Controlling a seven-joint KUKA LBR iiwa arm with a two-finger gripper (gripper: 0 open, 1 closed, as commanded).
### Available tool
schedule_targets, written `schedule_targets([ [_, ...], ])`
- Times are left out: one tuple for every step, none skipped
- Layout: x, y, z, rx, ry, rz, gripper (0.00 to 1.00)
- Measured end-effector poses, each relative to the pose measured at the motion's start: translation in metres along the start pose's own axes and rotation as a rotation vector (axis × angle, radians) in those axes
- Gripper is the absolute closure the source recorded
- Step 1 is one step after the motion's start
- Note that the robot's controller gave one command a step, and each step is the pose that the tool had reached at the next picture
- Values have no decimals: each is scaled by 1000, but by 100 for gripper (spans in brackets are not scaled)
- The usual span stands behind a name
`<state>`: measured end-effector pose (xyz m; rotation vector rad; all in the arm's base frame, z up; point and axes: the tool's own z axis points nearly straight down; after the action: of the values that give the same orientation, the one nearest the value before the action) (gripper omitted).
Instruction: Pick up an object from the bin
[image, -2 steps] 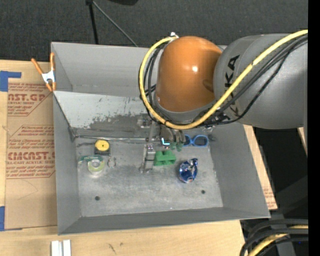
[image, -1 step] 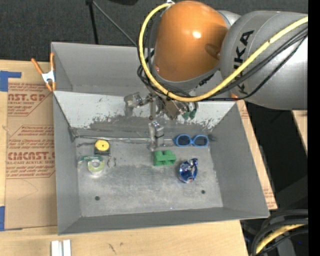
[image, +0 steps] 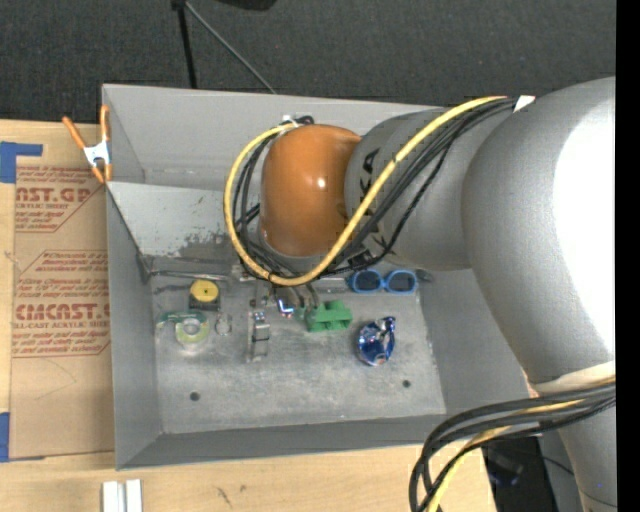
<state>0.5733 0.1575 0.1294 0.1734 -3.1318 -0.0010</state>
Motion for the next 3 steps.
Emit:
schedule_targets([
  [-20,27,57,-1,-7,52,0],
  [-23,54,58,-2,-10,143,0],
  [-24,54,57,-3,-13,144,100],
])
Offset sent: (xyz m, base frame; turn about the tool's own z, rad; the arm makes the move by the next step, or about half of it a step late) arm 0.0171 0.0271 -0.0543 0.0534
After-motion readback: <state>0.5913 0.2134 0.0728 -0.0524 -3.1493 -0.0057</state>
